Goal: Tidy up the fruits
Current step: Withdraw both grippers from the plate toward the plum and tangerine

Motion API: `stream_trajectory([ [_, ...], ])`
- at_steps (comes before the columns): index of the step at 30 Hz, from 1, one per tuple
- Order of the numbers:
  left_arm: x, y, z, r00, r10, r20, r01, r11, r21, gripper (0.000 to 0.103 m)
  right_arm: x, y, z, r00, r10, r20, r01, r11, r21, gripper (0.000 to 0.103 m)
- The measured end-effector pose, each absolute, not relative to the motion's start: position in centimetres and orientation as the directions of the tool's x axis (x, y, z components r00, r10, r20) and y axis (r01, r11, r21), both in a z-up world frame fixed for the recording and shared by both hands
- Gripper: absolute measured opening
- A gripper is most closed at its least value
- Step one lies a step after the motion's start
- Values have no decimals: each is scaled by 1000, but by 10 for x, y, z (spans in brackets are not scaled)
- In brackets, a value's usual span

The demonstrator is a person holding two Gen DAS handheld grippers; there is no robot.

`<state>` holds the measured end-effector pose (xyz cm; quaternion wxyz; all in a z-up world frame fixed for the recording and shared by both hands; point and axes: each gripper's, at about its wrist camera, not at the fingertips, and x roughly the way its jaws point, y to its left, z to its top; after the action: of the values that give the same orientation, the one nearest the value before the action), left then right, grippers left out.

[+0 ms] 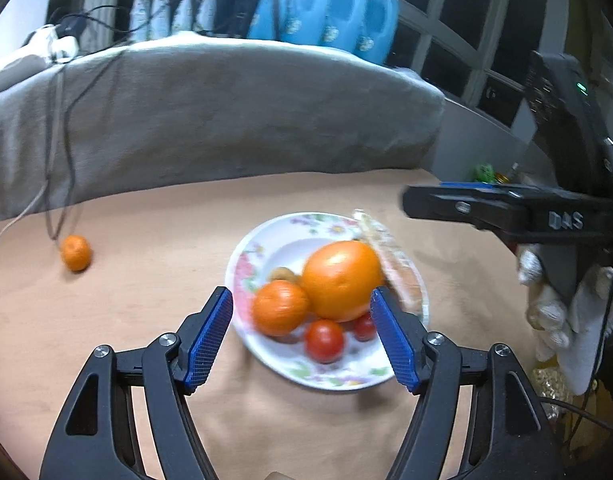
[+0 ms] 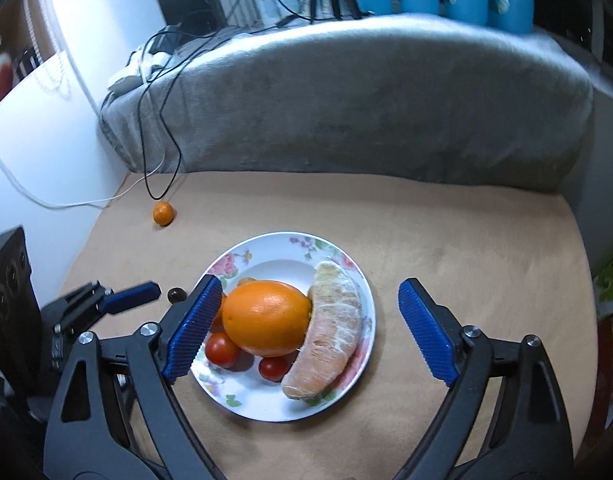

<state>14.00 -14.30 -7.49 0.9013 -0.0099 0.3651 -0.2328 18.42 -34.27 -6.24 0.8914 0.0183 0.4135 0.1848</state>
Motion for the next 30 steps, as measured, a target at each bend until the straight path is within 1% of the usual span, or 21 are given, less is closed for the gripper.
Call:
stream_trajectory([
  [11,155,-64,-70,697,-296,-653,260,953,-155,71,168,-304,-52,590,412,-695,-430,888,162,93],
  [20,176,-14,-71,720,-227,-656,161,974,-160,71,163,-262,-57,544,452,-707,-523,842,136,92],
  [24,186,0,-77,713,-224,-664,141,974,-177,71,163,-241,-64,507,461,-729,-570,813,117,79],
  [26,192,5,-80,709,-227,-667,132,973,-190,71,165,-230,-69,485,464,-742,-597,795,108,77],
  [29,198,10,-84,704,-232,-671,123,971,-207,67,167,-215,-76,455,468,-758,-628,772,99,68],
  [30,201,11,-85,702,-238,-671,122,969,-215,66,169,-211,-78,441,470,-765,-638,763,101,64],
])
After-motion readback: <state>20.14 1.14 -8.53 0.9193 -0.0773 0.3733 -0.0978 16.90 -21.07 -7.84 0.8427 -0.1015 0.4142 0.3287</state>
